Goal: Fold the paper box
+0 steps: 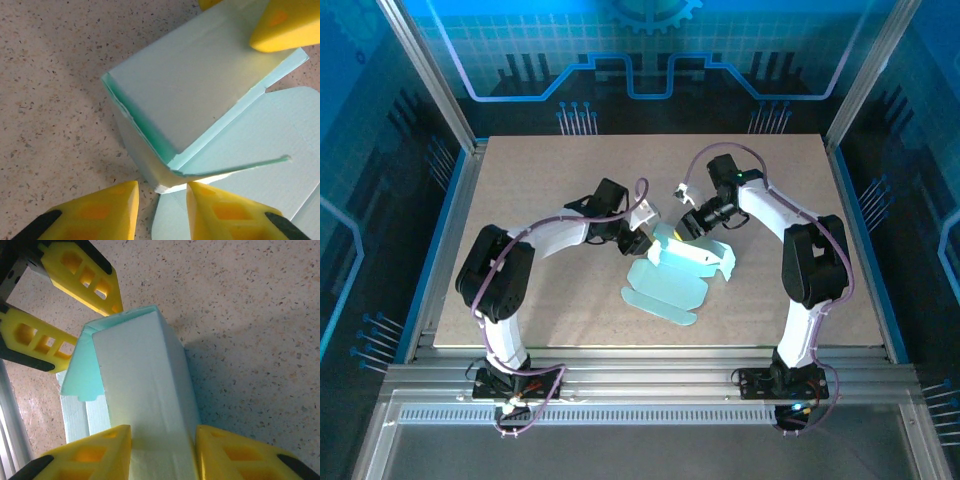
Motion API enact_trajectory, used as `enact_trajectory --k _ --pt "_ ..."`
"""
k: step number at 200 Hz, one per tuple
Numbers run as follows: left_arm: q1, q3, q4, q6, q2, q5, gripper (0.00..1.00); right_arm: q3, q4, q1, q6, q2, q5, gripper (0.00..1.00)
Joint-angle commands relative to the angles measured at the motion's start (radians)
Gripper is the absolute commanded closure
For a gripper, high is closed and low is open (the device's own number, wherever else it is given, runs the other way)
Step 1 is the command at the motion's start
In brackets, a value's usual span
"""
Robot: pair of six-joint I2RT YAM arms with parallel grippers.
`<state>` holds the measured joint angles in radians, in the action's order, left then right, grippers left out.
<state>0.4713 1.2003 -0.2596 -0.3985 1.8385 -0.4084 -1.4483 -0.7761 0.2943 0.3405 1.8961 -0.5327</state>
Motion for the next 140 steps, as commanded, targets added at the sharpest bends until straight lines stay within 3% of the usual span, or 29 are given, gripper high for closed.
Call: enact_trajectory --k 1,68,140 --pt "0.015 -0.045 0.051 0.042 -0.043 0.002 0.71 0.027 -0.028 0.013 -0.001 0.011 0.023 0.62" --pt "0.024 -0.221 0.329 0.189 -0.094 0.054 0.73 0.028 -0.028 0.011 -0.001 0.017 0.007 0.62" --pt "0.041 -0.290 0.543 0.191 -0.072 -0.037 0.74 0.034 -0.023 0.011 -0.001 0.017 0.002 0.61"
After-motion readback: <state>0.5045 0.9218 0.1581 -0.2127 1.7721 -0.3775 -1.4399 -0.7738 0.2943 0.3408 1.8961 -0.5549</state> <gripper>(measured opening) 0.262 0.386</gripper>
